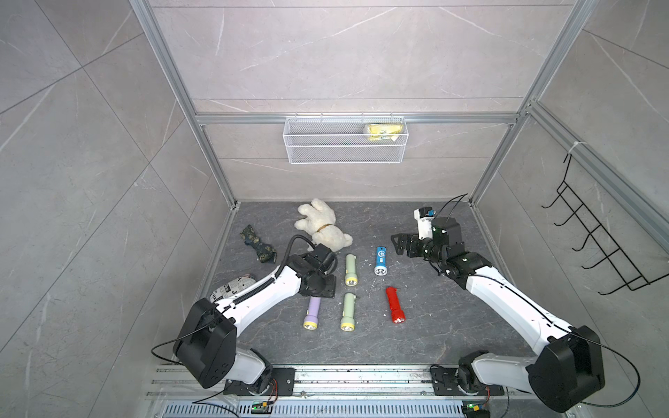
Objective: Close the plug at the bottom of the flashlight
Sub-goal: Place the flashlight at the center of the board, then pick up the flashlight from the center of the board.
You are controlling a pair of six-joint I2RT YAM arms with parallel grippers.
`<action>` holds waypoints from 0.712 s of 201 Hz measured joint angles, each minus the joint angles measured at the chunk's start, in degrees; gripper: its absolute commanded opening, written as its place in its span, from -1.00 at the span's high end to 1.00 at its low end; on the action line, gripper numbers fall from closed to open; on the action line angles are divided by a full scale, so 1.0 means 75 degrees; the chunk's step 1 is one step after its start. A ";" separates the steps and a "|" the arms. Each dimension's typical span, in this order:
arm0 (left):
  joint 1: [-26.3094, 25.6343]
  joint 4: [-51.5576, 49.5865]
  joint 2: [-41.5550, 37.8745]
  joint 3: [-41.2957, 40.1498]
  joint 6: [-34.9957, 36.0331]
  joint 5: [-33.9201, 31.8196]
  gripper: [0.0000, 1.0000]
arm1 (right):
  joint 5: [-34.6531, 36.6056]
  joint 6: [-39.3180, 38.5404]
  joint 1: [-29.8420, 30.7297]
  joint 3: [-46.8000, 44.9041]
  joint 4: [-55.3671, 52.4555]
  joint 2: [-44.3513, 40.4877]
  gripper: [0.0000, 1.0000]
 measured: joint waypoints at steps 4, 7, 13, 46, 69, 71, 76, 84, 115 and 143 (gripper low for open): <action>-0.0149 -0.0006 0.0041 0.0090 -0.0099 -0.0035 -0.27 | 0.0032 -0.0003 0.0000 -0.0009 0.0000 -0.0020 -0.99; -0.0254 -0.0009 0.0076 0.0154 -0.0152 -0.0070 -0.27 | 0.0055 -0.0003 0.0000 -0.0015 0.0000 -0.0035 -0.99; -0.0434 0.0006 0.0172 0.0274 -0.0268 -0.0096 -0.27 | 0.0085 -0.0003 -0.0006 -0.0026 0.0000 -0.0058 -0.99; -0.1239 0.0044 0.1049 0.0807 -0.0766 -0.0140 -0.26 | 0.0204 0.0000 -0.0035 -0.0073 0.0003 -0.0204 -0.99; -0.1478 0.0038 0.1708 0.1037 -0.1014 -0.0122 -0.26 | 0.0379 0.0000 -0.0035 -0.0152 0.0000 -0.0321 -0.99; -0.1495 0.0035 0.1763 0.1049 -0.1037 -0.0122 -0.26 | 0.0393 -0.0003 -0.0035 -0.0154 0.0000 -0.0326 -0.99; -0.1527 0.0026 0.1871 0.1072 -0.1075 -0.0119 -0.25 | 0.0434 0.0000 -0.0035 -0.0169 0.0000 -0.0353 -0.99; -0.1577 0.0009 0.2046 0.1105 -0.1134 -0.0119 -0.25 | 0.0478 0.0000 -0.0035 -0.0187 -0.0006 -0.0385 -0.99; -0.1746 -0.0009 0.2495 0.1122 -0.1320 -0.0099 -0.21 | 0.0597 0.0000 -0.0035 -0.0198 -0.0006 -0.0493 -0.99; -0.1813 -0.0006 0.2696 0.1125 -0.1425 -0.0102 -0.14 | 0.0667 0.0000 -0.0035 -0.0204 -0.0003 -0.0539 -0.99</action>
